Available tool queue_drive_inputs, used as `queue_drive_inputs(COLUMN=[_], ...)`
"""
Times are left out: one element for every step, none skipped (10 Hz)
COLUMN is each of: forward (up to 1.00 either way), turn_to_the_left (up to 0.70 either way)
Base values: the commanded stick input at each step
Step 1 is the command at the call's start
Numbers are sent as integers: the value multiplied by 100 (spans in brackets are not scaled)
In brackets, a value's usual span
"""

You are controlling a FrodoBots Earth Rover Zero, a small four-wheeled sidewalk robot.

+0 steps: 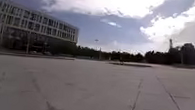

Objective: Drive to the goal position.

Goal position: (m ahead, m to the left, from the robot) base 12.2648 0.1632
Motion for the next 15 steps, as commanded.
queue_drive_inputs(forward=[50, 50, 50, 50, 50, 50, 50, 50, 50, 50, 50, 50, 50, 50, 50], turn_to_the_left=[1, 1, 1, 1, 1, 1, 1, 1, 1, 1, 1, 1, 1, 1, 1])
